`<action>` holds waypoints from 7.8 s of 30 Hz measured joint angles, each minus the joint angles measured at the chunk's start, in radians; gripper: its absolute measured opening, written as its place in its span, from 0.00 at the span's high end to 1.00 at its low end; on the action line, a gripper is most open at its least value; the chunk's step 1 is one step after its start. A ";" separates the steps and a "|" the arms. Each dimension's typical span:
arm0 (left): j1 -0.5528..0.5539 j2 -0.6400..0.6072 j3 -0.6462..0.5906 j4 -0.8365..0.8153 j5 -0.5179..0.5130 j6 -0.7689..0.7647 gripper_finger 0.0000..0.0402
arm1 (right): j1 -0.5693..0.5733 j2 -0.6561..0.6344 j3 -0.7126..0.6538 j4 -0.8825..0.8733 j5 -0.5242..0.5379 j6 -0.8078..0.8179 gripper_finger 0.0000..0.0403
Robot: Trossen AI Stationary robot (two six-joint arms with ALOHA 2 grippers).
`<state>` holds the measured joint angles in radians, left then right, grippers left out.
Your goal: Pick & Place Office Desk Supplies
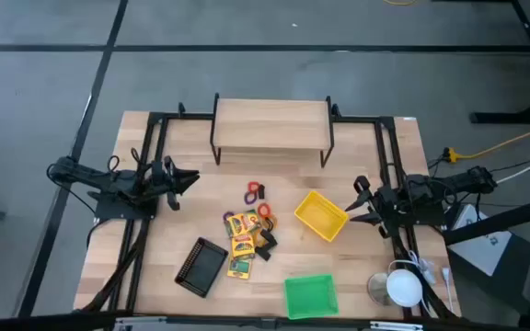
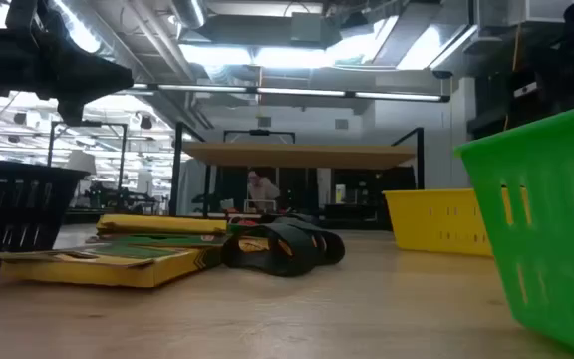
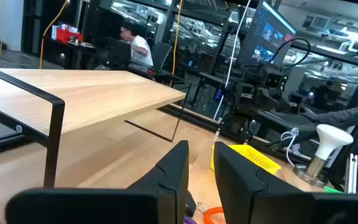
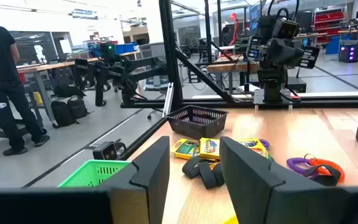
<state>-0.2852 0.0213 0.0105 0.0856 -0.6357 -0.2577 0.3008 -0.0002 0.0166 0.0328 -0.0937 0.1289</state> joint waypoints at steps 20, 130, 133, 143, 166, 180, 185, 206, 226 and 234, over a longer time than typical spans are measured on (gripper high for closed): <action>0.000 0.000 0.000 0.000 0.000 0.000 0.82 | 0.000 0.000 0.000 0.000 0.000 0.000 0.64; -0.001 0.396 0.655 -0.241 -0.154 -0.119 0.82 | -0.234 1.366 1.341 -0.548 0.653 0.413 0.64; 0.000 0.537 0.830 -0.591 -0.177 -0.182 0.82 | -0.233 1.412 1.373 -0.604 0.572 0.449 0.64; 0.000 0.849 0.964 -0.934 0.028 -0.252 0.82 | -0.125 1.547 1.373 -0.637 0.440 0.617 0.64; -0.055 1.146 0.730 -0.486 0.204 -0.636 0.55 | 0.001 1.743 1.367 -0.628 0.366 1.050 0.44; -0.176 1.304 0.732 -0.472 0.248 -0.938 0.52 | -0.050 1.923 1.354 -0.605 0.228 1.068 0.55; -0.214 1.321 0.732 -0.478 0.244 -1.000 0.52 | -0.051 1.938 1.354 -0.592 0.231 1.055 0.57; -0.225 1.320 0.732 -0.487 0.234 -1.022 0.53 | -0.075 2.033 1.354 -0.502 0.153 1.088 0.63; -0.225 1.320 0.732 -0.488 0.227 -1.027 0.53 | -0.123 2.024 1.380 -0.504 0.130 1.039 0.99; -0.224 1.320 0.732 -0.459 0.148 -1.041 0.53 | -0.142 1.943 1.555 -0.592 0.199 0.929 1.00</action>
<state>-0.5091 1.3411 0.7422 -0.3736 -0.4882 -1.2984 0.1591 1.9426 1.5717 -0.5588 0.1051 1.0578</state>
